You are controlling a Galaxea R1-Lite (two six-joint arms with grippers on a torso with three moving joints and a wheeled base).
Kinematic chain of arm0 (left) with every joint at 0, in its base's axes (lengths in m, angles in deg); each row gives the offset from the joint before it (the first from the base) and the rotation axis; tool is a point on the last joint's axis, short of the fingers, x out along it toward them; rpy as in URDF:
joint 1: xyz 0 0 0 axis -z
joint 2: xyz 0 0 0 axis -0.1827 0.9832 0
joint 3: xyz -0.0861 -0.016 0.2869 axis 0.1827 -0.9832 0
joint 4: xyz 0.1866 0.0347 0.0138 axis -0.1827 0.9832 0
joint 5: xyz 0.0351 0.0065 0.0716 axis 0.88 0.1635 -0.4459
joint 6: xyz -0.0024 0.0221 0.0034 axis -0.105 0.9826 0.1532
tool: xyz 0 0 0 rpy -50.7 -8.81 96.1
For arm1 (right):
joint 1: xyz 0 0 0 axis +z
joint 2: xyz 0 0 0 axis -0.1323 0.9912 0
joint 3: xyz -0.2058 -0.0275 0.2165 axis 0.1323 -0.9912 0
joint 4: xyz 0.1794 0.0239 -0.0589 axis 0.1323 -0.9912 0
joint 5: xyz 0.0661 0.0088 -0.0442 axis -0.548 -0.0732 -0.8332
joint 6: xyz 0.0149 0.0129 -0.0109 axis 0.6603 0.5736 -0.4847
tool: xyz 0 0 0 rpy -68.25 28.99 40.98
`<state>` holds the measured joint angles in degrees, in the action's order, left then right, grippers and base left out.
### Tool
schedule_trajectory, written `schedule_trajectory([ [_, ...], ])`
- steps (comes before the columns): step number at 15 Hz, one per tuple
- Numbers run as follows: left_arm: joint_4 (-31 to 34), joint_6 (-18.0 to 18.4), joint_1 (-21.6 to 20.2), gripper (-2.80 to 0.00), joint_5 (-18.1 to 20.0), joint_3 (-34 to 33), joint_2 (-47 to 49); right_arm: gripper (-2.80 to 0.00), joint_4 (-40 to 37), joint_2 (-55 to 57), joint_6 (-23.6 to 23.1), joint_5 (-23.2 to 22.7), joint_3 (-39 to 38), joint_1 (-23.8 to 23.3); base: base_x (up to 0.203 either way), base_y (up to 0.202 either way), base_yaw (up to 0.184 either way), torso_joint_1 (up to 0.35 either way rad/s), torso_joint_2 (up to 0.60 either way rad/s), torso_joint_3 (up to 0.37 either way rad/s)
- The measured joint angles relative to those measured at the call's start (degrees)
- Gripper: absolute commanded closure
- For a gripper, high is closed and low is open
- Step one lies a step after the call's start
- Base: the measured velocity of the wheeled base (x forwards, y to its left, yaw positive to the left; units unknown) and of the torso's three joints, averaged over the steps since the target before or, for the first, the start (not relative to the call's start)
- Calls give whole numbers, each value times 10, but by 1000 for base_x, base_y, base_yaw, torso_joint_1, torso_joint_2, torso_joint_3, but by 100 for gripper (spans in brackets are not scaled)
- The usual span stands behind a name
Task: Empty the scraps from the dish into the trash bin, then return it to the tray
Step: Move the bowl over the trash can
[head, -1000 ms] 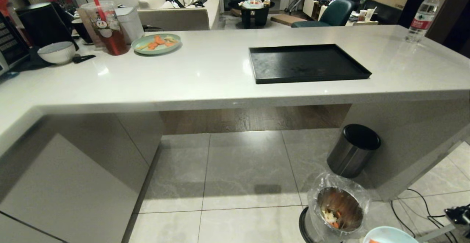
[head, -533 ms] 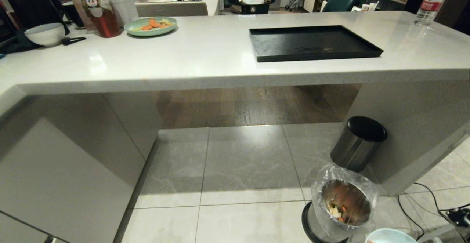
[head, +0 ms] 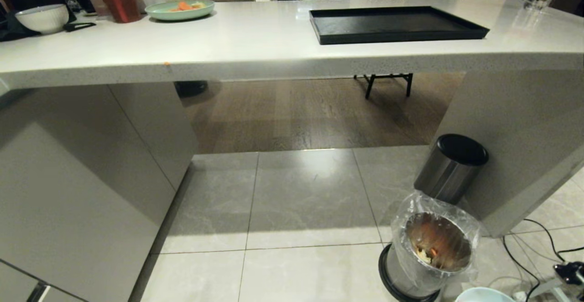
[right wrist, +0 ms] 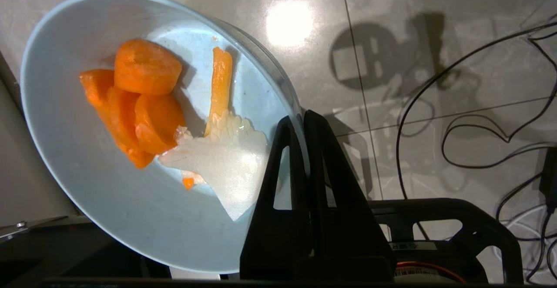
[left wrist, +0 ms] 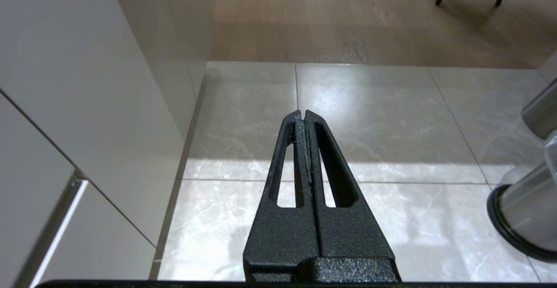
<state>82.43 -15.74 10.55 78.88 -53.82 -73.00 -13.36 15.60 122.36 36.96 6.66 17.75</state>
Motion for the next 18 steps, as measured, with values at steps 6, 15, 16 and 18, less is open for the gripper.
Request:
schedule_trajectory([
  [6, 0, 0, 0, 0, 0, 0, 0, 0, 0, 4, 0, 0, -3, 1, 0, 0, 0, 0, 0, 0],
  [15, 0, 0, 0, 0, 0, 0, 0, 0, 1, 9, 1, -2, -10, 0, 0, 0, 0, 15, 44, 47],
  [16, 0, 0, 0, 0, 0, 0, 0, 0, 1, 10, 1, -3, -10, 0, 0, 0, 0, 0, 0, 0],
  [18, 0, 0, 0, 0, 0, 0, 0, 0, 2, 10, -1, -3, -9, 0, 0, 0, 0, 0, 0, 0],
])
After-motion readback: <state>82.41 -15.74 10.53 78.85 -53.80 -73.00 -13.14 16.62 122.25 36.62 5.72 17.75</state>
